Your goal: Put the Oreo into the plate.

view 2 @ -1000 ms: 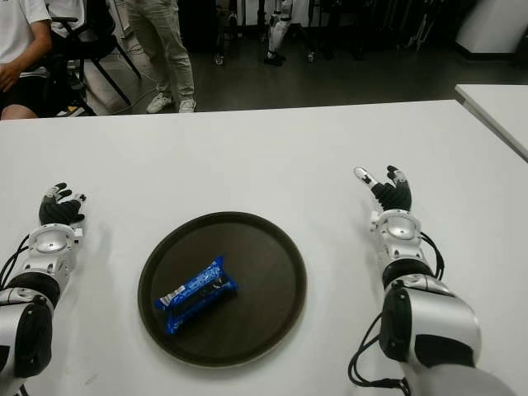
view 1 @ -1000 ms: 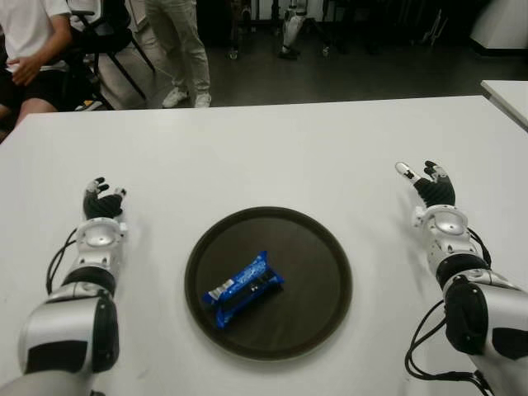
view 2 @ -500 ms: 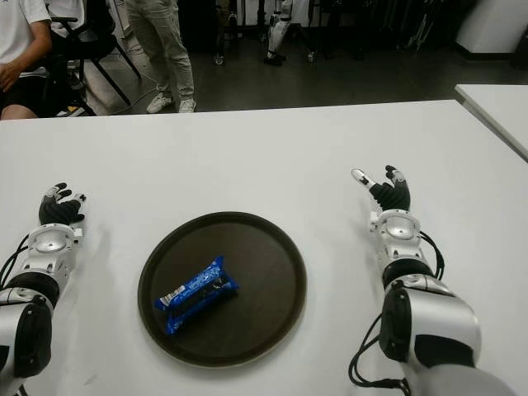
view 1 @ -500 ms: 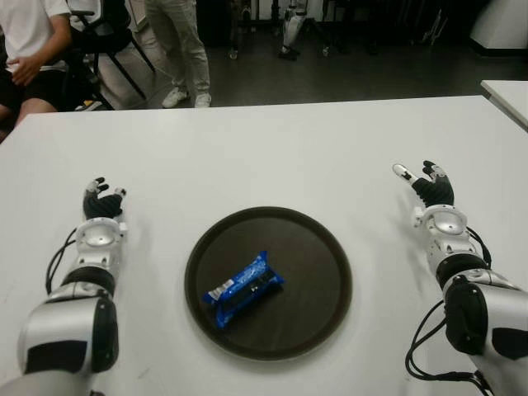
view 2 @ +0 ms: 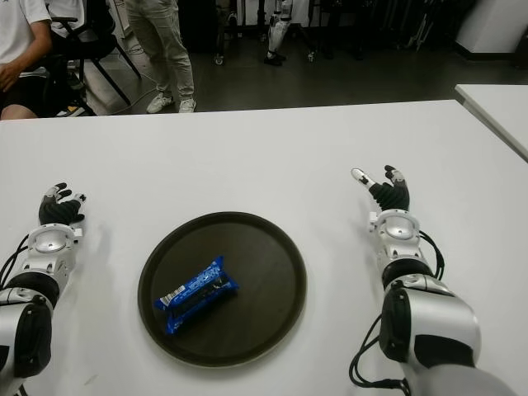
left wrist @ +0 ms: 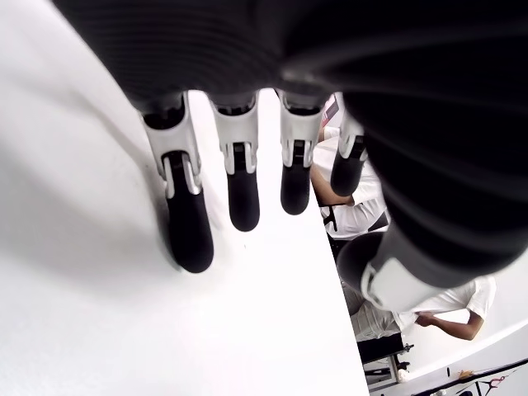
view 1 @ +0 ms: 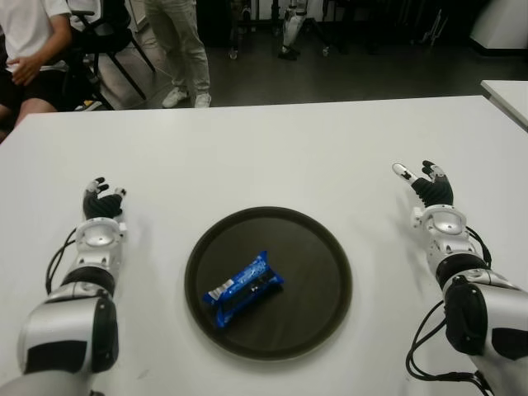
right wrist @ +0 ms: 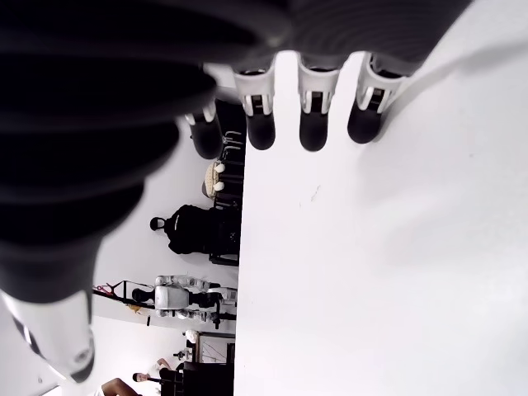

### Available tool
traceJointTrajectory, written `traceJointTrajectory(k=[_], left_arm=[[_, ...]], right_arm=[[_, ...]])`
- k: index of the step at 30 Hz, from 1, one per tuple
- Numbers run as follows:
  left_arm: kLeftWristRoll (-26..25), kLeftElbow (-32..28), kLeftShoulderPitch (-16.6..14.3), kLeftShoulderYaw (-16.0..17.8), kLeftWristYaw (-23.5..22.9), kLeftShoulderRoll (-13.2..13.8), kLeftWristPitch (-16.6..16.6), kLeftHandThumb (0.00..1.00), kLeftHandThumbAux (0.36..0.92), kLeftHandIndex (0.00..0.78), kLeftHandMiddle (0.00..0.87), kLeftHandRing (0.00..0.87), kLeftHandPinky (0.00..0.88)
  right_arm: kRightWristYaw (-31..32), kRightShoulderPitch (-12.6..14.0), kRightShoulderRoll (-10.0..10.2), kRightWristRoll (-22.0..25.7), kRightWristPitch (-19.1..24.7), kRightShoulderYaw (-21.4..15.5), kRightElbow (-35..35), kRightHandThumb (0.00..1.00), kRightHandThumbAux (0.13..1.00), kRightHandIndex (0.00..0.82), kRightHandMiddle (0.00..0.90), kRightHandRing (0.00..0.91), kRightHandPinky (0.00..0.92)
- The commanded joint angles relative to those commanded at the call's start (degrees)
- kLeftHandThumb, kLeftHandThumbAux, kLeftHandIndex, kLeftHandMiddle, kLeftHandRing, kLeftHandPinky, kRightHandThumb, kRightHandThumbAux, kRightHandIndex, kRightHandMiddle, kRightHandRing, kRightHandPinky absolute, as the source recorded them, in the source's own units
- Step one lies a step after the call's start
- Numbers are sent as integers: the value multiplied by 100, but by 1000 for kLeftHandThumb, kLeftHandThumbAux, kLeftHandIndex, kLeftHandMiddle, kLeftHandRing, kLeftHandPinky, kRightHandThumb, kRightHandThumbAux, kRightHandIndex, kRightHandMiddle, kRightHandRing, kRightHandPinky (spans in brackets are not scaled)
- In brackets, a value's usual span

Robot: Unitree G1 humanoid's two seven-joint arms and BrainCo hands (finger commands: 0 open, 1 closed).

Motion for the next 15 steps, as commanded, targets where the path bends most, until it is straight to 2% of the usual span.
traceJointTrajectory(k=[15], left_arm=[[2,-1,-27,0,-17,3,45,176,634,19,129,121,78]], right_arm=[[-2,-22,31,15,4,-51,-4,0,675,121,83,64,58]])
